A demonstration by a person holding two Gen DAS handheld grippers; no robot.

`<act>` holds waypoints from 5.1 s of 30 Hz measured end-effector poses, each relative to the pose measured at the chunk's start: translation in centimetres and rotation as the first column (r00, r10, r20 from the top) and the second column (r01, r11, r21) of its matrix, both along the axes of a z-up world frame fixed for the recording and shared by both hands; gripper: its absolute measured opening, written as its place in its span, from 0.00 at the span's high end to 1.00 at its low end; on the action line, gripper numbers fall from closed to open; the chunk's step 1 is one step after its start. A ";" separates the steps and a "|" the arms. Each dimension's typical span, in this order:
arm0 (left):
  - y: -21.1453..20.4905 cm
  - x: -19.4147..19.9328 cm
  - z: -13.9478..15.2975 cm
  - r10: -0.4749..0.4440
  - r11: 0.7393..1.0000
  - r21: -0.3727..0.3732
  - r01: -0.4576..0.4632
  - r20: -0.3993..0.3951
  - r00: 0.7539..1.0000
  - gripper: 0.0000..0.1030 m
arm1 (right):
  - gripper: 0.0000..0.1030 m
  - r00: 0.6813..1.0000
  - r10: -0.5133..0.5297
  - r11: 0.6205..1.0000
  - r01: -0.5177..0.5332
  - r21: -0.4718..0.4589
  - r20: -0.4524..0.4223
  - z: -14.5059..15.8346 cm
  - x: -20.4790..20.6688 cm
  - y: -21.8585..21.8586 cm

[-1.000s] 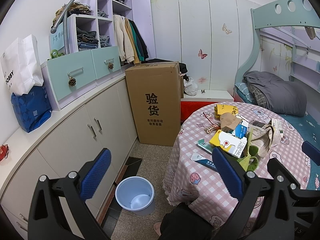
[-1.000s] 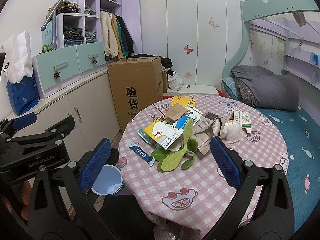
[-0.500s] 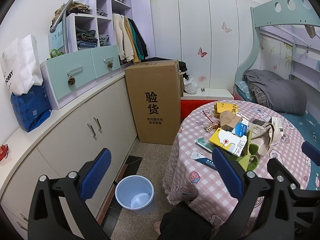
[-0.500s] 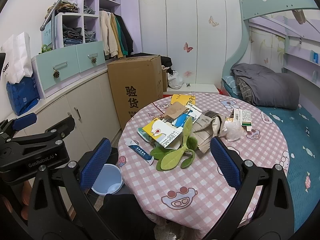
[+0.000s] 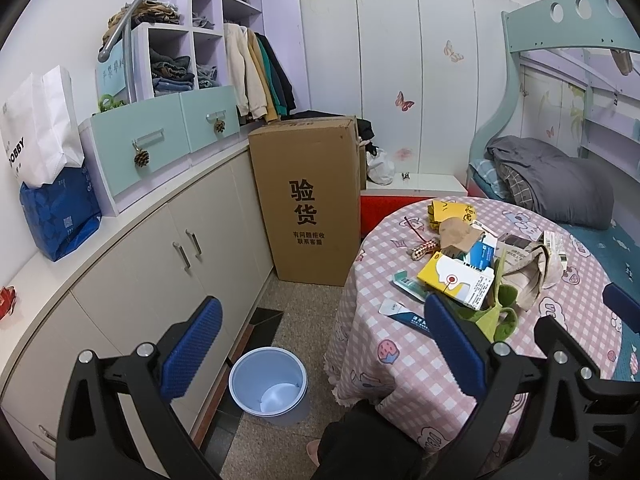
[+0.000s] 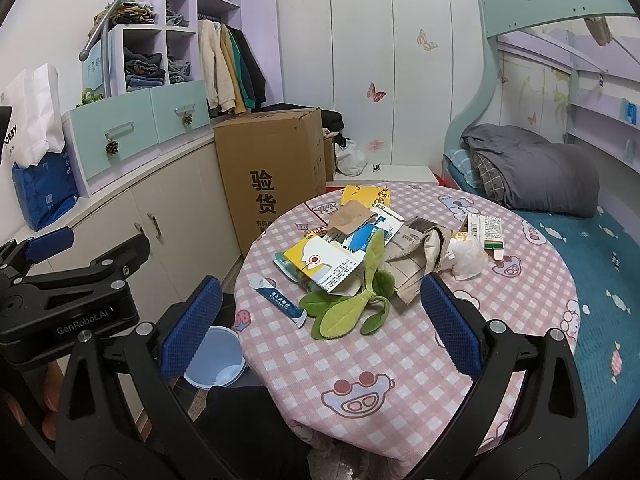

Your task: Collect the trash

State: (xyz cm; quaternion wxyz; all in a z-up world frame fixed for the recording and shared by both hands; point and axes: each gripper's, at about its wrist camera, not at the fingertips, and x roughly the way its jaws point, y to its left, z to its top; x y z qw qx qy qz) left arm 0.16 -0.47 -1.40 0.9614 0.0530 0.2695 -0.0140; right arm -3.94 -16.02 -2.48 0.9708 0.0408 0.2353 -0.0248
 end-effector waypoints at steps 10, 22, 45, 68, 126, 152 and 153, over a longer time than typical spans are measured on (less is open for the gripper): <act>0.0 0.2 0.1 0.000 1.000 -0.003 0.000 -0.013 1.000 0.04 | 0.06 1.000 0.001 1.000 -0.001 0.003 -0.002 -0.2 0.1 -0.2; -0.4 0.7 -0.5 -0.002 1.000 -0.003 0.001 -0.040 0.999 0.04 | 0.06 1.000 0.014 1.000 -0.014 0.019 -0.027 -1.2 0.4 -0.4; -6.0 6.2 -8.8 -0.174 0.985 -0.052 0.167 -0.337 0.925 0.04 | 0.06 0.968 -0.100 0.975 0.141 0.172 -0.229 -7.5 2.9 -8.8; -6.2 14.1 -13.4 -0.038 0.997 -0.083 0.006 -0.399 0.916 0.57 | 0.06 0.951 -0.068 0.975 0.127 0.181 -0.300 -10.2 9.4 -8.5; 25.4 19.7 -20.9 0.281 0.902 -0.157 -0.402 -0.494 0.823 0.92 | 0.31 0.756 0.509 0.858 -0.480 0.181 -0.412 -17.8 28.8 25.5; 22.5 22.9 -20.2 0.290 0.928 -0.081 -0.364 -0.456 0.841 0.29 | 0.27 0.872 0.360 0.932 -0.325 0.160 -0.332 -15.1 27.5 19.0; 22.4 22.5 -19.9 0.294 0.927 -0.080 -0.366 -0.449 0.844 0.29 | 0.27 0.872 0.362 0.931 -0.326 0.162 -0.329 -14.8 27.3 18.9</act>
